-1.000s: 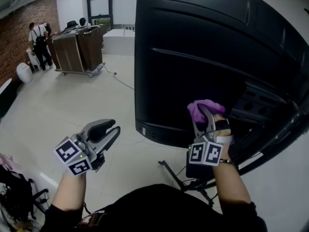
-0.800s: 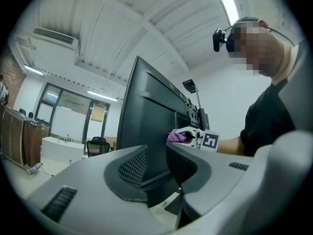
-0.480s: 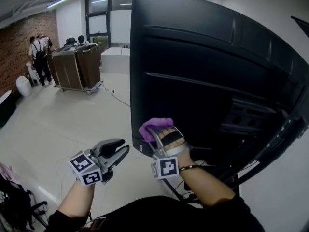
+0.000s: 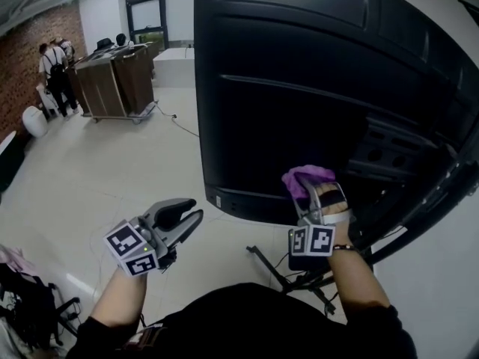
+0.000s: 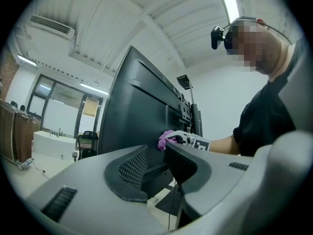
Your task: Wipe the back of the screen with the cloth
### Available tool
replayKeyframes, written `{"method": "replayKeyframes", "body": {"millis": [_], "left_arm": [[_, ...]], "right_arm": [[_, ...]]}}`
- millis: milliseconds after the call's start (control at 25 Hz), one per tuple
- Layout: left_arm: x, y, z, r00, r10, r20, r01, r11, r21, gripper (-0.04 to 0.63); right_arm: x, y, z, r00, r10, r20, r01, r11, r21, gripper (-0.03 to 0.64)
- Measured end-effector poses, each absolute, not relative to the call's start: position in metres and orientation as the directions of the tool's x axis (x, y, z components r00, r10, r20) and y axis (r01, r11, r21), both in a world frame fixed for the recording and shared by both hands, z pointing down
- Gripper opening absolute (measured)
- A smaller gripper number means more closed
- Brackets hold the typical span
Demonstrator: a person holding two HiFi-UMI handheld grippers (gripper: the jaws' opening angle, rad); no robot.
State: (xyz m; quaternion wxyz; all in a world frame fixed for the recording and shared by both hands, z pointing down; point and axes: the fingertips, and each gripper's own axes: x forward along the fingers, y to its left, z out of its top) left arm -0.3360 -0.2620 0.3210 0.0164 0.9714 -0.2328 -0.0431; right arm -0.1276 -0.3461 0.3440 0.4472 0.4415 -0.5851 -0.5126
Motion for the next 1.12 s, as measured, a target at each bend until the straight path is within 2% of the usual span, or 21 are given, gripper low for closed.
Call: {"method": "replayKeyframes", "body": {"millis": [160, 280, 400, 560, 760, 960, 1120], "left_arm": [[-0.34, -0.263, 0.329, 0.88, -0.469, -0.072, -0.464, -0.883, 0.077, 0.101], [-0.342, -0.264, 0.335, 0.877, -0.477, -0.061, -0.471, -0.877, 0.091, 0.101], [-0.344, -0.264, 0.339, 0.874, -0.482, -0.056, -0.475, -0.874, 0.106, 0.101], [-0.347, -0.263, 0.342, 0.87, -0.489, -0.053, -0.481, -0.869, 0.117, 0.101], [-0.348, -0.261, 0.35, 0.87, -0.489, -0.052, -0.48, -0.867, 0.135, 0.101], [-0.35, -0.258, 0.355, 0.873, -0.483, -0.061, -0.47, -0.869, 0.153, 0.101], [-0.352, -0.263, 0.359, 0.872, -0.485, -0.066, -0.47, -0.867, 0.167, 0.101]], "right_arm": [[-0.101, -0.335, 0.353, -0.147, -0.985, 0.087, -0.099, 0.102, 0.99, 0.126], [-0.155, -0.332, 0.37, -0.261, -0.957, 0.127, -0.116, 0.161, 0.98, 0.126], [-0.236, -0.335, 0.401, -0.401, -0.894, 0.201, -0.015, 0.226, 0.974, 0.126], [-0.28, -0.354, 0.443, -0.414, -0.849, 0.329, 0.11, 0.312, 0.944, 0.126], [-0.232, -0.351, 0.448, -0.363, -0.86, 0.359, 0.024, 0.376, 0.926, 0.126], [-0.119, -0.34, 0.454, -0.206, -0.912, 0.355, -0.002, 0.363, 0.932, 0.123], [-0.061, -0.327, 0.446, -0.104, -0.931, 0.349, -0.021, 0.353, 0.935, 0.12]]}}
